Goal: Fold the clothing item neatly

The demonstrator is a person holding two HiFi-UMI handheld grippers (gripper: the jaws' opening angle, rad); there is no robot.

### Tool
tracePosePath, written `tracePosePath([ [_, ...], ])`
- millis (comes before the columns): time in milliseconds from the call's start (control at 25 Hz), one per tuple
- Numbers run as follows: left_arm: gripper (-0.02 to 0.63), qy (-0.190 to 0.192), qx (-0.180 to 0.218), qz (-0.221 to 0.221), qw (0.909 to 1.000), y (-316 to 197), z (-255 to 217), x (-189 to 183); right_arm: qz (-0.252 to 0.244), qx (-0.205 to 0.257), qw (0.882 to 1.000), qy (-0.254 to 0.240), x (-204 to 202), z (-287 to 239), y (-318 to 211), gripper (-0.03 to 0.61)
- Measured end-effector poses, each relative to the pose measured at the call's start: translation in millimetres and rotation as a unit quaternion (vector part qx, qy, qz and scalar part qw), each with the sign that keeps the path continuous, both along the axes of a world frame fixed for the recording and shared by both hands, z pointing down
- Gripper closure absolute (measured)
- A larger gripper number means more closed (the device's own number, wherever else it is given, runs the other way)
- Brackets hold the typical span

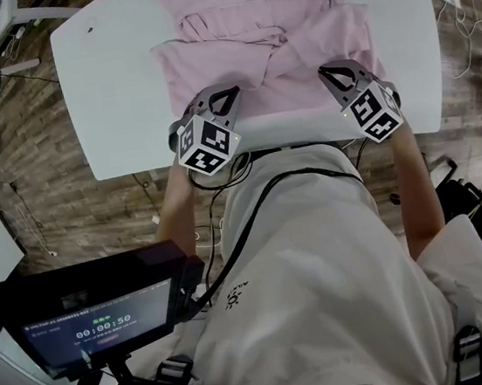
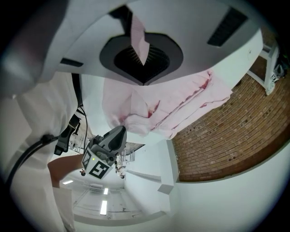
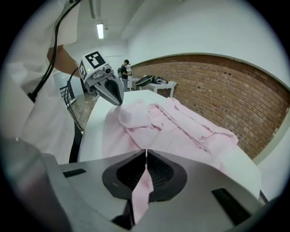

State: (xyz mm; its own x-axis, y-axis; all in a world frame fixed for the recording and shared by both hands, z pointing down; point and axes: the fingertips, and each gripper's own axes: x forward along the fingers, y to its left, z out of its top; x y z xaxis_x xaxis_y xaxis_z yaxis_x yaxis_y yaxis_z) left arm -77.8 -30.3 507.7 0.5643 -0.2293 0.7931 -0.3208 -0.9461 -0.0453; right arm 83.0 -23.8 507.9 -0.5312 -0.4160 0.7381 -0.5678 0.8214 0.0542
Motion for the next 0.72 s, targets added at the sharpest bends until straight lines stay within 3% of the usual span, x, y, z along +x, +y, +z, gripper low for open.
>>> tracePosePath([
  [200, 0.611, 0.004, 0.045, 0.017, 0.9988, -33, -30, 11, -0.020, 0.082, 0.995, 0.047, 8, -42, -26, 0.561],
  [400, 0.611, -0.018, 0.104, 0.057, 0.9928, -95, -43, 17, -0.075, 0.170, 0.976, 0.110, -2, -66, -77, 0.561],
  [520, 0.611, -0.034, 0.135, 0.083, 0.9868, -136, -51, 27, -0.102, 0.202, 0.963, 0.148, -5, -72, -111, 0.561],
  [720, 0.611, -0.056, 0.160, 0.107, 0.9796, -193, -48, 47, -0.121, 0.229, 0.950, 0.176, -2, -69, -160, 0.561],
])
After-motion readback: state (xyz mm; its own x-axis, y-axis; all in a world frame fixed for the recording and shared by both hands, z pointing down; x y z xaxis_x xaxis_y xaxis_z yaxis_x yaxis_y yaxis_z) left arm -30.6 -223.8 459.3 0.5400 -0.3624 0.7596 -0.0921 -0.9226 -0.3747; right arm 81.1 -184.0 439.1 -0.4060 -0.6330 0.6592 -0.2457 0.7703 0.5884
